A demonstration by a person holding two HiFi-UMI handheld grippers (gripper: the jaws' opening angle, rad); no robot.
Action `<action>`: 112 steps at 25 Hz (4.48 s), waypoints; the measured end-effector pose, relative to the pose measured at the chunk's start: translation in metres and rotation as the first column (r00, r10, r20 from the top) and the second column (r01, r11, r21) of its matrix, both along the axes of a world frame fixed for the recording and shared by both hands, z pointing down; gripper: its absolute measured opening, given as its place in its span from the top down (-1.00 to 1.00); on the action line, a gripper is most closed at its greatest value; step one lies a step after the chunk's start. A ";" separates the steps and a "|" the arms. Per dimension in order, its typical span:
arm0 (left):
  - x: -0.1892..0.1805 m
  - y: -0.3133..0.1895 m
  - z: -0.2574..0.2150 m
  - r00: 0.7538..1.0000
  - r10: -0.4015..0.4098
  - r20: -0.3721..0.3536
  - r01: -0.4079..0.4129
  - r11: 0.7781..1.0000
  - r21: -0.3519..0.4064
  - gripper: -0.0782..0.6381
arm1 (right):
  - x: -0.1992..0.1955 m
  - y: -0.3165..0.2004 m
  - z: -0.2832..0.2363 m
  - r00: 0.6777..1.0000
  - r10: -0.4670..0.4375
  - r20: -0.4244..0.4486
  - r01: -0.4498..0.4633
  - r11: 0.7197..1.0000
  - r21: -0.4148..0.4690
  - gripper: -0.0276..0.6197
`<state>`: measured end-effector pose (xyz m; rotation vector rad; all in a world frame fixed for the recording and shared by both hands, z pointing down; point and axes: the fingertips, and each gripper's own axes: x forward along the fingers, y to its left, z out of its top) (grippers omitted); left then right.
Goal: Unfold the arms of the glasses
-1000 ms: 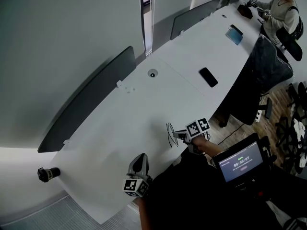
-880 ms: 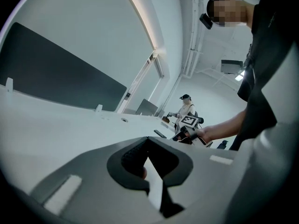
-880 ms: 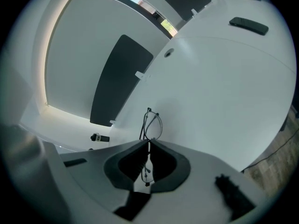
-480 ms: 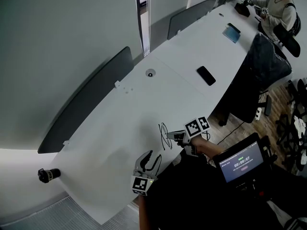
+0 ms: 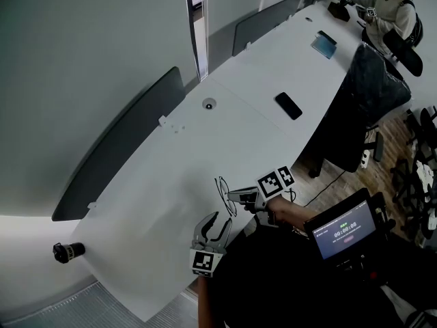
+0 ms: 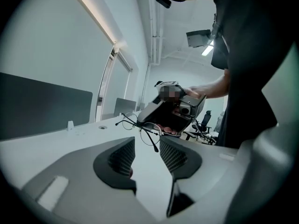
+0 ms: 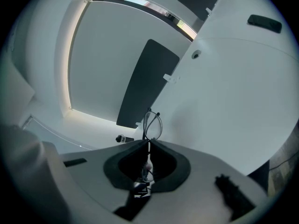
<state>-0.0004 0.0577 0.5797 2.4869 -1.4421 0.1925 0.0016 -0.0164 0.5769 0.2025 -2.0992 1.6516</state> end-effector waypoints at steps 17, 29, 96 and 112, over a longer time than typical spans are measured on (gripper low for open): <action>0.017 -0.001 0.005 0.998 0.057 0.021 -0.057 0.998 -0.011 0.34 | -0.011 0.010 -0.008 0.999 -0.052 0.007 0.052 0.998 0.018 0.86; 0.017 0.003 0.005 0.997 0.069 0.033 -0.069 0.998 0.001 0.45 | -0.010 0.014 -0.006 0.998 -0.068 0.007 0.068 0.998 0.016 0.86; -0.067 -0.002 -0.002 0.967 -0.187 0.171 0.185 0.982 0.028 0.71 | 0.026 0.013 -0.026 0.891 -0.441 -0.110 0.453 0.876 0.165 0.86; -0.068 0.002 -0.002 0.969 -0.162 0.186 0.162 0.987 0.020 0.71 | 0.025 0.022 -0.022 0.933 -0.360 -0.020 0.361 0.932 0.044 0.86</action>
